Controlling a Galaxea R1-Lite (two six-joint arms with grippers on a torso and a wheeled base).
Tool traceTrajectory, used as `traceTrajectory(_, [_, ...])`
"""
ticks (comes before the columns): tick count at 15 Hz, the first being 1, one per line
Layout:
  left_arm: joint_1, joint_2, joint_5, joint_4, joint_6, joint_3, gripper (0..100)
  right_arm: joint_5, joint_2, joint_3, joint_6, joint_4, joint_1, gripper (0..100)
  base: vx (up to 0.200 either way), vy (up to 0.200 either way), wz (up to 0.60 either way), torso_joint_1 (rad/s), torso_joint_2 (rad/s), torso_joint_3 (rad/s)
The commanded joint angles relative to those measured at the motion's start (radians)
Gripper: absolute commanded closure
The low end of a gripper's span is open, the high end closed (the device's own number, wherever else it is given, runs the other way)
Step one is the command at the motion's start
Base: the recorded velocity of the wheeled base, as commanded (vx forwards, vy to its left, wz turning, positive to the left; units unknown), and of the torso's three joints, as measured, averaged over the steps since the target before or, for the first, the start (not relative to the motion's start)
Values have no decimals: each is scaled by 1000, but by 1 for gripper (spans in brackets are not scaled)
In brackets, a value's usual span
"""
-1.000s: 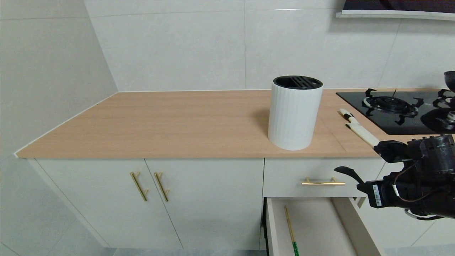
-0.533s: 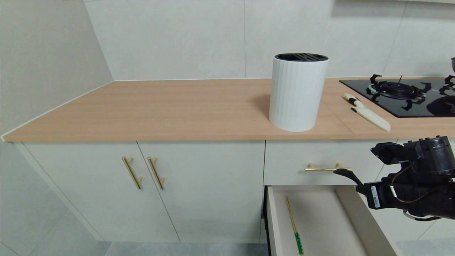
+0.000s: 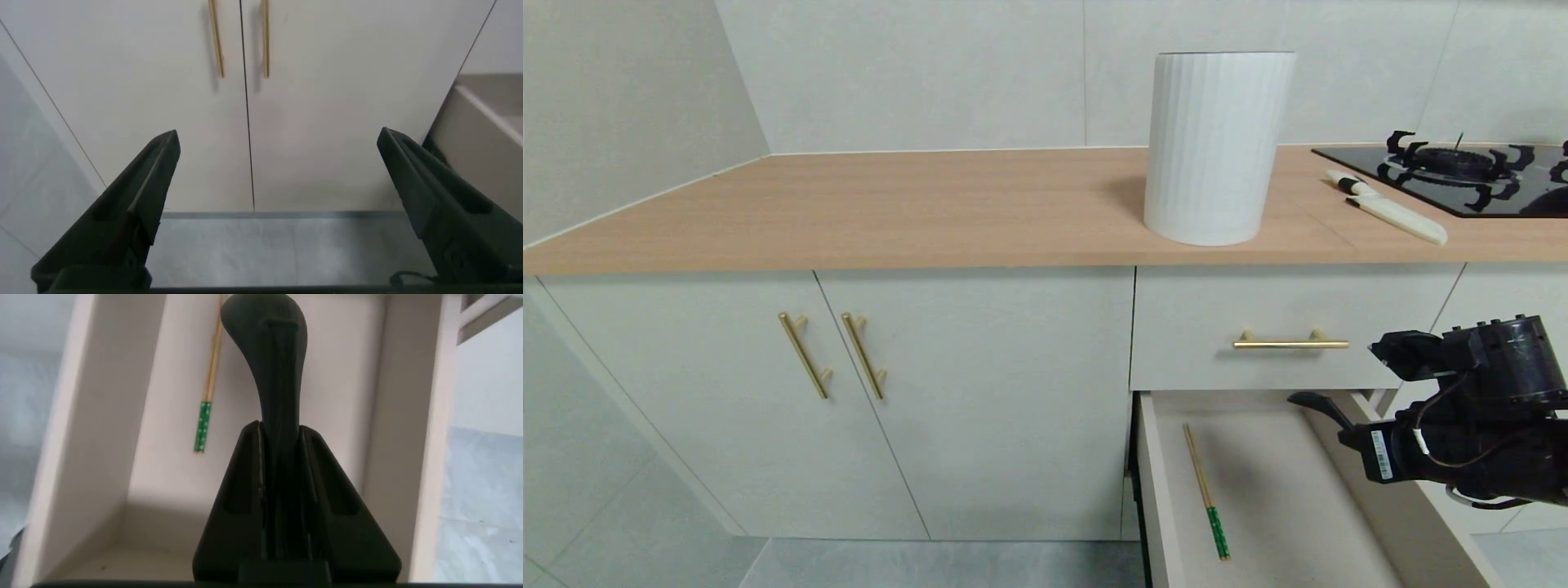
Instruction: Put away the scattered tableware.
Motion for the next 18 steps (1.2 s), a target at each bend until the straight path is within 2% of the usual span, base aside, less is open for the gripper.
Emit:
traceTrajectory(1, [0,0,0,0,0,0,0,0,5,-1,0,-1,0,100,0,0,0,-119,476,334])
traceTrajectory(4, [0,0,0,0,0,0,0,-2,14,1,0,-2,0,100,0,0,0,-62,286,216])
traceTrajectory(11, [-1,0,0,0,0,0,0,0,96,-2,0,-27,3,100,0,0,0,-8,19,12])
traceTrajectory(16, [0,0,0,0,0,0,0,-14,338,-10,53,-211,13,100,0,0,0,0,0,0])
traceTrajectory(18, [0,0,0,0,0,0,0,-79,475,-10,86,-347,17,100,0,0,0,0,0,0])
